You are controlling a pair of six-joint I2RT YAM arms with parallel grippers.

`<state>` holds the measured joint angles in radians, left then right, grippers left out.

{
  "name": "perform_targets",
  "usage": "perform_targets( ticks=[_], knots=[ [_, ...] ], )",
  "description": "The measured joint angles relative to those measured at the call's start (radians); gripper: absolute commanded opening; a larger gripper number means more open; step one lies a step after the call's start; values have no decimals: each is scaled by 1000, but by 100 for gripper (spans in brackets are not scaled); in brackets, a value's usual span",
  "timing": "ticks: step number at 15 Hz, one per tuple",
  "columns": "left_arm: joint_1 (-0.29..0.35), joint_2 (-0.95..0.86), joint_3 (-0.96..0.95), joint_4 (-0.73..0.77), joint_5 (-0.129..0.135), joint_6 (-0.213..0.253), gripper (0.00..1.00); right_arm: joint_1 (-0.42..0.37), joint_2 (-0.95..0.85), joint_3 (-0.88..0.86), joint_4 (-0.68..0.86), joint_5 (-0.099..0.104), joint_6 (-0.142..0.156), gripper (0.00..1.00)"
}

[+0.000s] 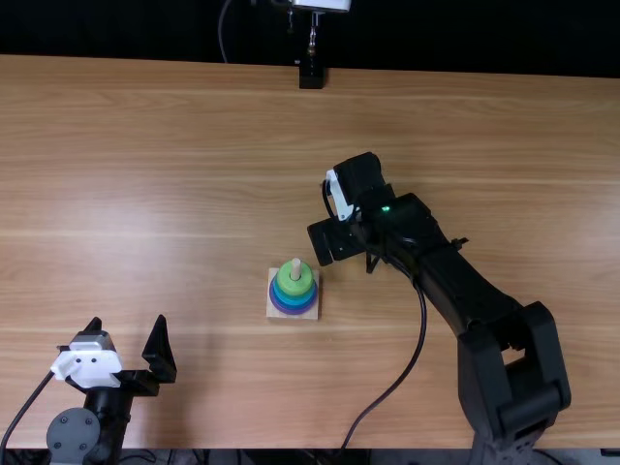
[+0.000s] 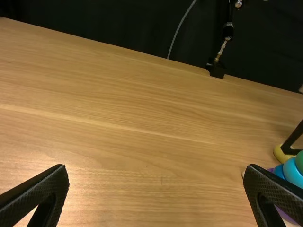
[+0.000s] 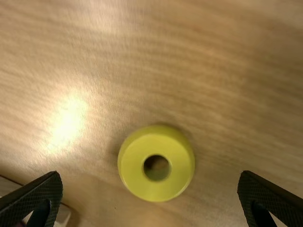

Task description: Build the Hanoi tower: stack the rings onto the peg from bottom to top in this color order: purple, dark blue, light blue, dark green, light green, yellow, orange.

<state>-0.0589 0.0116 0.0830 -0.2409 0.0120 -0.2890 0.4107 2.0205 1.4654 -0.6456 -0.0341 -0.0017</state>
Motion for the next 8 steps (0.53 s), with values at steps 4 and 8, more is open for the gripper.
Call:
perform_targets(
  ticks=[4,8],
  knots=[
    [0,0,0,0,0,0,100,0,10,0,-14,0,0,100],
    [0,0,0,0,0,0,100,0,13,0,-13,0,0,100]
  ],
)
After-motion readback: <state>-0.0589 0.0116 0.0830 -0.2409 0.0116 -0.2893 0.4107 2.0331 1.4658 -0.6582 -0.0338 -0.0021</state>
